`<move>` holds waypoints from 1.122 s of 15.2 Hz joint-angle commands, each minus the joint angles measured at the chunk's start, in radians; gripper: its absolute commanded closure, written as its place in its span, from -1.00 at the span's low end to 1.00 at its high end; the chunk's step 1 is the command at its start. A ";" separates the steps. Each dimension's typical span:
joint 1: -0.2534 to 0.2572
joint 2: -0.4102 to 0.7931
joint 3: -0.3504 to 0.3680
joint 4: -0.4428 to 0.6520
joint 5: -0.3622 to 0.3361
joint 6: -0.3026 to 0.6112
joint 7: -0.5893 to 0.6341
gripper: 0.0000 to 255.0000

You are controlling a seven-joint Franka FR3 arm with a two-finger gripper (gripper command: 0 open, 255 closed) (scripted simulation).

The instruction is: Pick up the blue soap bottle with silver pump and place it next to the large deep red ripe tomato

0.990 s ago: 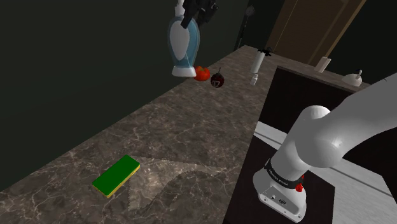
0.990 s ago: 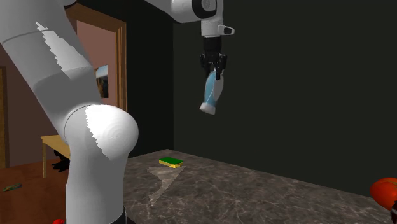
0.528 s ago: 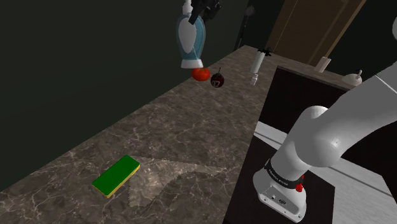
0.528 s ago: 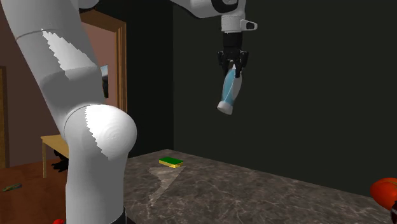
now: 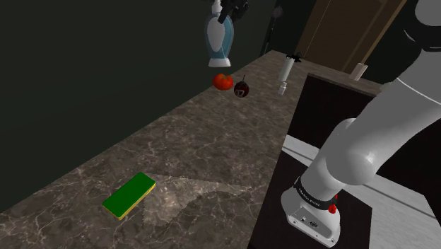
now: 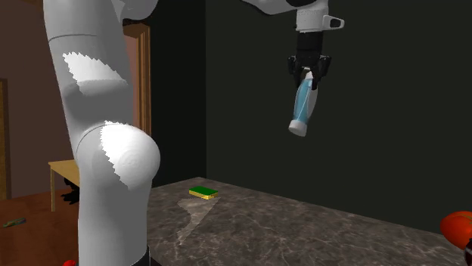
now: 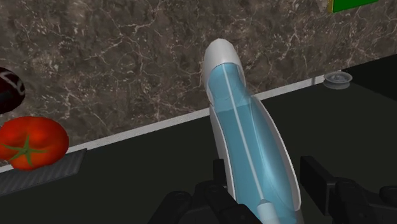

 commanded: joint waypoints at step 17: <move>-0.349 0.696 -0.139 0.916 0.308 -0.366 -0.270 1.00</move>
